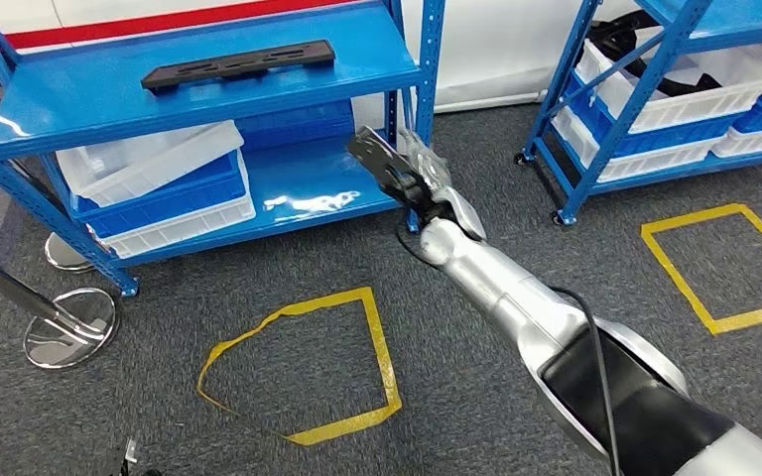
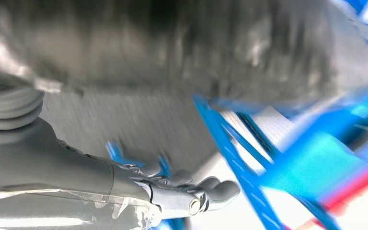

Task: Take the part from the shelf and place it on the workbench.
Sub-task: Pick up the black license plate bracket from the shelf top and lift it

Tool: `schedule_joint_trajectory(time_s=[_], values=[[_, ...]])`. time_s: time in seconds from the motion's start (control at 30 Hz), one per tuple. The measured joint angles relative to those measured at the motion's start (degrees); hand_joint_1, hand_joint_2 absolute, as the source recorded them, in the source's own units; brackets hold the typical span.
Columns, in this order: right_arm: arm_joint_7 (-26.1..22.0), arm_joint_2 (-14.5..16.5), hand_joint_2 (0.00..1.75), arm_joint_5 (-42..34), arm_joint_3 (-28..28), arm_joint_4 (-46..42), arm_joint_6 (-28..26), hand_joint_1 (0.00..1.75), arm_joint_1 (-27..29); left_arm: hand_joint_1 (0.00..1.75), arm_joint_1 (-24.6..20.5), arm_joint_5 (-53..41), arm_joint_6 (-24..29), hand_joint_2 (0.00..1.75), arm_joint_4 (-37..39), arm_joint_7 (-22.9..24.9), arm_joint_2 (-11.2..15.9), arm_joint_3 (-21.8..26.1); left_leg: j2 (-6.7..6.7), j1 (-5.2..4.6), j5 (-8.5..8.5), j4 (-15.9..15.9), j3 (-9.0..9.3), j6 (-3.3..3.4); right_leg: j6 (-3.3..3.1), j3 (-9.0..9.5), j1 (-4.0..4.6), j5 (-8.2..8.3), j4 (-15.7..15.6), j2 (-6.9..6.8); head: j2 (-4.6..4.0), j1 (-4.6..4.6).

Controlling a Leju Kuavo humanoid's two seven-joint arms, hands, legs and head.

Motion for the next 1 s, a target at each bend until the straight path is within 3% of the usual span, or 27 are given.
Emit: schedule_joint_trajectory(time_s=[0.1, 0.27, 0.37, 0.43, 0.5, 0.57, 0.63, 0.7, 0.73, 0.77, 0.83, 0.87, 0.93, 1.0], values=[[0.6, 1.6, 0.00, 3.7, 1.5, -0.3, 1.1, 0.00, -2.4, 0.00, 0.0, -1.2, -0.2, 0.00, 0.0, -1.2, 0.1, -0.7, -0.12, 0.08, -2.21, 4.5, -2.12, -0.36, -0.36, -0.13, 0.07, 0.09, 0.0, 0.03, 0.00, -0.07], [0.6, 2.0, 0.00, 4.2, 1.7, -0.3, 1.3, 0.00, -2.7, 0.00, 0.0, -1.3, -0.3, 0.00, 0.1, -1.4, 0.2, -0.9, -0.12, 0.10, -2.51, 5.4, -2.52, -0.40, -0.39, -0.14, 0.08, 0.08, 0.0, 0.04, 0.00, -0.07], [0.2, 5.4, 0.00, 8.1, 3.1, -0.5, 2.0, 0.00, -5.5, 0.00, 0.2, -0.9, -1.8, 0.00, 0.1, -2.0, 0.4, -1.6, -0.12, 0.17, -3.47, 10.8, -5.54, -0.56, -0.57, -0.06, 0.23, -0.01, 0.0, 0.42, 0.00, -0.10], [-0.6, 11.8, 0.00, 12.4, 5.4, -0.8, 3.0, 0.00, -9.1, 0.00, 0.3, -0.1, -3.3, 0.00, 0.3, -2.4, 0.5, -2.5, -0.20, 0.02, 0.69, 5.1, -3.90, -0.05, -0.44, 0.47, 0.54, -0.53, 0.0, 0.74, 0.00, -0.13], [-1.4, 17.0, 0.00, 15.5, 7.6, -1.0, 5.0, 0.00, -11.4, 0.00, 0.4, 0.2, -3.5, 0.00, 0.5, -2.6, 0.6, -3.6, -0.33, 0.04, 4.62, -3.8, -0.24, 0.83, 0.28, 0.72, 0.97, -1.35, 0.2, 0.72, 0.00, -0.12], [-1.7, 18.2, 0.00, 16.8, 8.8, -1.3, 6.3, 0.00, -11.7, 0.00, 0.5, 0.1, -3.2, 0.00, 0.6, -2.7, 0.6, -4.1, -0.38, 0.23, 4.35, -4.7, 0.48, 1.40, 0.99, -0.78, 1.11, -3.20, 3.2, 0.51, 0.00, -0.07], [-1.7, 18.6, 0.00, 18.0, 9.7, -1.3, 6.6, 0.00, -11.5, 0.00, 0.5, 0.3, -2.8, 0.00, 0.6, -2.6, 0.6, -4.3, -0.40, 0.22, 4.24, -4.8, 0.70, 1.82, 1.31, -4.40, 0.98, -6.27, 10.2, 0.39, 0.00, -0.05], [-1.7, 18.8, 0.00, 19.4, 10.5, -1.3, 6.6, 0.00, -11.1, 0.00, 0.5, 0.5, -2.4, 0.00, 0.7, -2.4, 0.6, -4.5, -0.65, 0.20, 4.14, -4.7, 0.75, 2.03, 1.35, -7.52, 0.92, -7.38, 15.4, 0.39, 0.00, -0.06], [-1.6, 18.9, 0.00, 20.2, 10.8, -1.3, 6.5, 0.00, -10.9, 0.00, 0.6, 0.5, -2.2, 0.00, 0.7, -2.2, 0.6, -4.6, -0.91, 0.20, 4.09, -4.6, 0.77, 2.04, 1.26, -7.70, 0.92, -6.40, 15.1, 0.41, 0.00, -0.06], [-1.6, 18.9, 0.00, 20.9, 11.0, -1.3, 6.3, 0.00, -10.7, 0.00, 0.6, 0.5, -2.0, 0.00, 0.8, -2.0, 0.6, -4.7, -1.24, 0.19, 4.04, -4.5, 0.82, 2.01, 1.07, -6.78, 0.94, -4.52, 12.7, 0.51, 0.00, -0.06], [-1.6, 19.0, 0.00, 22.2, 11.2, -1.3, 6.2, 0.00, -10.7, 0.00, 0.6, 0.4, -1.8, 0.00, 0.9, -1.9, 0.6, -5.0, -1.97, 0.13, 3.89, -4.3, 0.79, 1.81, 0.42, -3.29, 1.02, -0.64, 5.2, 1.59, 0.00, -0.09], [-1.5, 19.0, 0.00, 22.7, 11.4, -1.3, 6.2, 0.00, -10.7, 0.00, 0.5, 0.4, -1.7, 0.00, 0.9, -1.9, 0.6, -5.2, -2.37, 0.11, 3.87, -4.2, 0.67, 1.60, 0.17, -1.83, 1.04, 0.39, 2.2, 2.14, 0.00, -0.09], [-1.4, 19.1, 0.00, 23.5, 11.8, -1.3, 6.2, 0.00, -10.6, 0.00, 0.6, 0.2, -1.6, 0.00, 0.9, -2.1, 0.6, -5.5, -3.08, 0.24, 3.98, -4.2, 0.38, 1.02, -0.13, -0.65, 1.20, 0.54, -0.1, 2.59, 0.00, -0.11], [-1.3, 19.2, 0.00, 24.4, 11.9, -1.3, 6.3, 0.00, -10.5, 0.00, 0.7, -0.1, -1.4, 0.00, 1.0, -2.3, 0.7, -5.7, -3.47, 0.44, 4.07, -4.3, 0.25, 0.37, -0.45, -0.36, 1.15, 0.83, -0.8, 1.83, 0.00, -0.08]])
